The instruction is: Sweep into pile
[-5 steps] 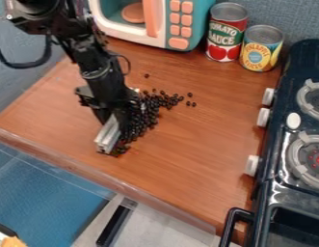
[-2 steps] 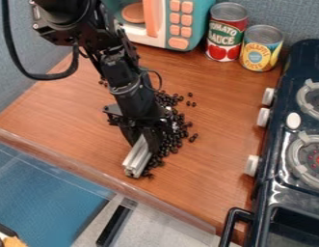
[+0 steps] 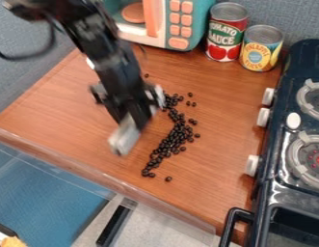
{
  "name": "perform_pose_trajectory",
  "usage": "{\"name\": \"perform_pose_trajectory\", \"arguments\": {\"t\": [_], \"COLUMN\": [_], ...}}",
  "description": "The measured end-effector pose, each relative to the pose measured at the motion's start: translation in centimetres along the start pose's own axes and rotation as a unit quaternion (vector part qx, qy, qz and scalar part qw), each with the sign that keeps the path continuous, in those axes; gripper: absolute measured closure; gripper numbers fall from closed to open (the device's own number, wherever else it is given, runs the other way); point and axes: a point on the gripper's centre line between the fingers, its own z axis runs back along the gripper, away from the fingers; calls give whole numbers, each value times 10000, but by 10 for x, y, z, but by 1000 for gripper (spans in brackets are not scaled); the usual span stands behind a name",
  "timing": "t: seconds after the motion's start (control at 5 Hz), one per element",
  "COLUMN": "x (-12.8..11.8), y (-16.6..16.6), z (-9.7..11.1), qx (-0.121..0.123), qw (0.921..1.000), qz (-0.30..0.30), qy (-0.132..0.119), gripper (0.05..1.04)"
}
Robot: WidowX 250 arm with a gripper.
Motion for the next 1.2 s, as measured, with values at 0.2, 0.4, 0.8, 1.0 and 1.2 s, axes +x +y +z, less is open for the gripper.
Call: {"name": "perform_pose_trajectory", "arguments": {"t": [0.2, 0.4, 0.8, 1.0, 1.2], "x": [15, 35, 65, 78, 84], "y": [28, 70, 128, 145, 145], "z": [33, 42, 22, 11, -2], "qx": [30, 425, 1047, 1364, 1527], "qw": [9996, 9988, 9942, 9898, 9858], "qz": [78, 82, 31, -114, -385], "qy": [-257, -247, 229, 387, 584], "gripper": [708, 708, 708, 708, 708]}}
